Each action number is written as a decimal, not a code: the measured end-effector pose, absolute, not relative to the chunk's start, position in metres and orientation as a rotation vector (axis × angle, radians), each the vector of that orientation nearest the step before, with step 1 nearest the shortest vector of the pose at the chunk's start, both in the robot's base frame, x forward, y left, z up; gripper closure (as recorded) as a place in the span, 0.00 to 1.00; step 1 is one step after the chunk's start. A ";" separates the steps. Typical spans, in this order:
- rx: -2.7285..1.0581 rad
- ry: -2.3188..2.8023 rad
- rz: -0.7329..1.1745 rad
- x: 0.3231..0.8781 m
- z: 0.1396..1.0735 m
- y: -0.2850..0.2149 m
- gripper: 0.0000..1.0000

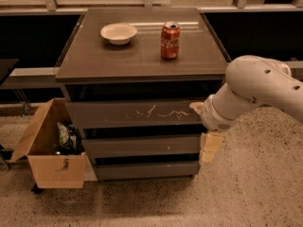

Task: Open bottom drawer

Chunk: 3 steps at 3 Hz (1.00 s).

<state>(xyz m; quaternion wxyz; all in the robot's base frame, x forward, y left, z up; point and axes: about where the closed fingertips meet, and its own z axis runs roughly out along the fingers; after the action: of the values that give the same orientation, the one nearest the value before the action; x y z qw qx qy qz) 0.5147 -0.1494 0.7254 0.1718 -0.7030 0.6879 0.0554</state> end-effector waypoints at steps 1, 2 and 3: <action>-1.996 1.953 0.157 0.515 0.725 -0.149 0.00; -2.024 1.973 0.091 0.514 0.685 -0.155 0.00; -2.087 1.933 0.100 0.514 0.617 -0.159 0.00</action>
Offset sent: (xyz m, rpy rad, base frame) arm 0.0032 -0.0107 -0.0635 -0.1093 -0.0339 -0.0272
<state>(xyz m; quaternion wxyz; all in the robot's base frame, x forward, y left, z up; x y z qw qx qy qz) 0.5136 -0.1591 0.6168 0.1470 -0.7252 0.6718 0.0347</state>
